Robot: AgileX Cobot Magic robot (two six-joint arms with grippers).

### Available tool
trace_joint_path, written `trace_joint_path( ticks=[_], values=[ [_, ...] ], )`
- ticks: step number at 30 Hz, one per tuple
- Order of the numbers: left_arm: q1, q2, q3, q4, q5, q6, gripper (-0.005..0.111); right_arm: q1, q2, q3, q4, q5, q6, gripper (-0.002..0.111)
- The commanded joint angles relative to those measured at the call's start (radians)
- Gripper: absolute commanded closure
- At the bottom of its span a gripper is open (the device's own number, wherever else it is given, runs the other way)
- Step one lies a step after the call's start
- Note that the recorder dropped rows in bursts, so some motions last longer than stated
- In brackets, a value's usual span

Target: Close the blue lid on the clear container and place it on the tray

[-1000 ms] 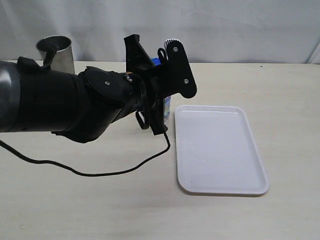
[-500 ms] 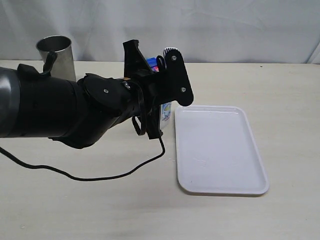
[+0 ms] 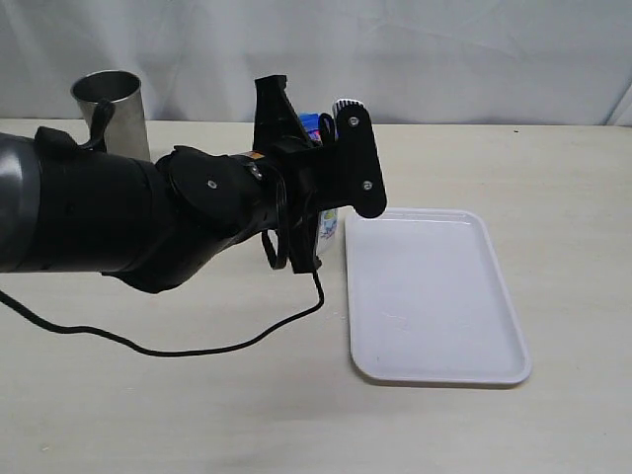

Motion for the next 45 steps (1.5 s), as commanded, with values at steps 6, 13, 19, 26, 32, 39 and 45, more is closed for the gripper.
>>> trace_joint_path(
  ticks=[6,13,19,26,32,39,45],
  values=[
    [0.000,0.003,-0.002,0.068,-0.019,-0.026,0.107,0.001,-0.005,0.001,0.002,0.001,0.000,0.104],
    [0.000,0.020,-0.002,0.080,-0.075,-0.033,0.107,0.001,-0.005,0.001,0.002,0.001,0.000,0.104],
    [0.013,0.021,-0.002,0.080,-0.050,-0.049,0.107,0.001,-0.005,0.001,0.002,0.001,0.000,0.104],
    [0.015,0.021,-0.002,0.079,0.007,-0.049,0.107,0.001,-0.005,0.001,0.002,0.001,0.000,0.104],
    [0.015,0.021,-0.002,0.076,-0.011,-0.049,0.107,0.001,-0.005,0.001,0.002,0.001,0.000,0.104],
    [0.015,0.021,-0.002,0.079,-0.049,-0.074,0.107,0.001,-0.005,0.001,0.002,0.001,0.000,0.104],
    [0.015,0.021,-0.002,0.079,-0.017,-0.074,0.107,0.001,-0.005,0.001,0.002,0.001,0.000,0.104]
  ],
)
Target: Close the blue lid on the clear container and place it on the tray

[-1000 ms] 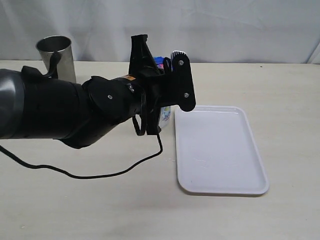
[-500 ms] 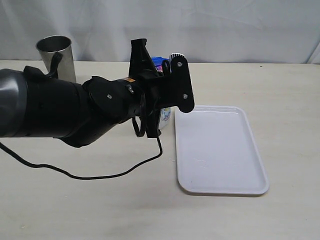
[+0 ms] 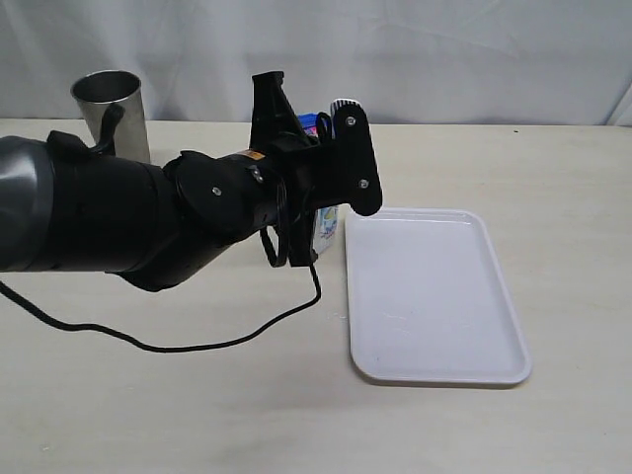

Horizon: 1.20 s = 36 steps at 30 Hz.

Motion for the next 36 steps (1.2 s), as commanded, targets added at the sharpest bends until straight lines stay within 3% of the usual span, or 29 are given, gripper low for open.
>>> trace_joint_path(
  ticks=[1,19,36],
  values=[
    [0.006,0.002,-0.002,-0.003,0.030,-0.013,0.107,0.001,-0.005,0.001,0.002,0.001,0.000,0.104],
    [0.006,0.002,-0.002,-0.013,-0.019,-0.013,0.107,0.001,-0.005,0.001,0.002,0.001,0.000,0.104],
    [0.006,0.002,-0.002,-0.032,0.028,-0.013,0.107,0.001,-0.005,0.001,0.002,0.001,0.000,0.104]
  ],
)
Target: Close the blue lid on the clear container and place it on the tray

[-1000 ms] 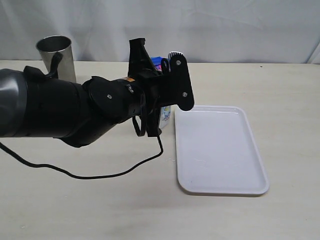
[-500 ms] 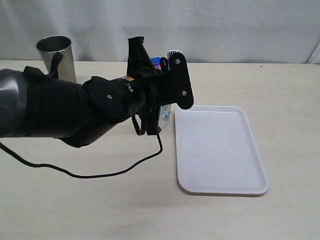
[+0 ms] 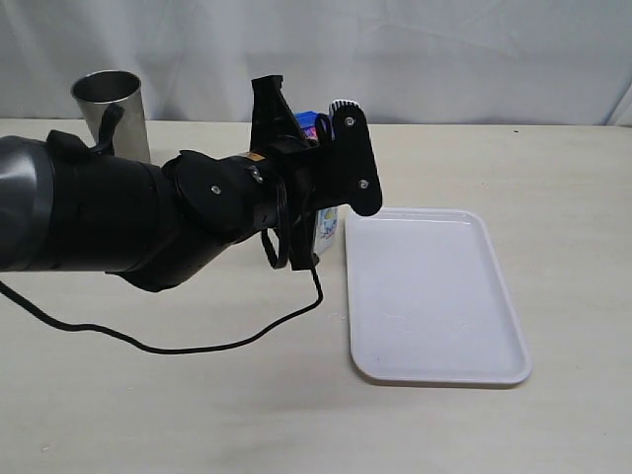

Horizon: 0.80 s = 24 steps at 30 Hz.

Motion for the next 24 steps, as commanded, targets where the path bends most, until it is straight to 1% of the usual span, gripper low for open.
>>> trace_joint_path(
  ticks=[1,8,24],
  values=[
    [0.006,0.002,-0.002,-0.010,0.010,-0.013,0.107,0.001,-0.005,0.001,0.002,0.001,0.000,0.104],
    [0.006,0.002,-0.002,-0.010,-0.045,-0.013,0.107,0.001,-0.005,0.001,0.002,0.001,0.000,0.104],
    [0.006,0.002,-0.002,-0.006,-0.008,-0.011,0.107,0.001,-0.005,0.001,0.002,0.001,0.000,0.104]
  ],
)
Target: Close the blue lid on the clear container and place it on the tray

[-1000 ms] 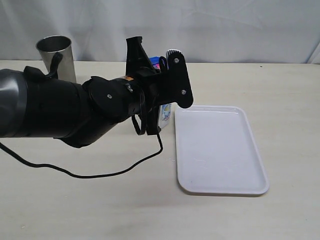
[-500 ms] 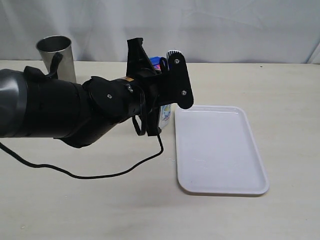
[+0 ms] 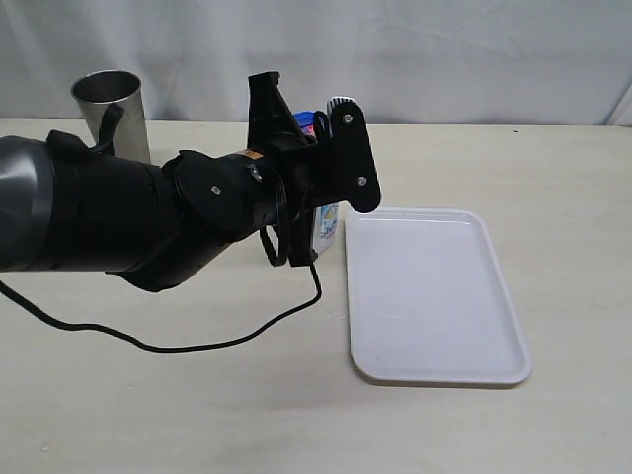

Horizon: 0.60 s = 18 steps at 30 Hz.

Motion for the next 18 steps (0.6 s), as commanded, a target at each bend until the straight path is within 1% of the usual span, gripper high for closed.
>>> trace_joint_path(
  ticks=[1,18],
  values=[
    [0.006,0.002,-0.002,-0.006,0.014,-0.011,0.107,0.001,-0.005,0.001,0.002,0.001,0.000,0.104],
    [0.006,0.002,-0.002,0.030,0.016,-0.013,0.107,0.001,-0.005,0.001,0.002,0.001,0.000,0.104]
  ],
)
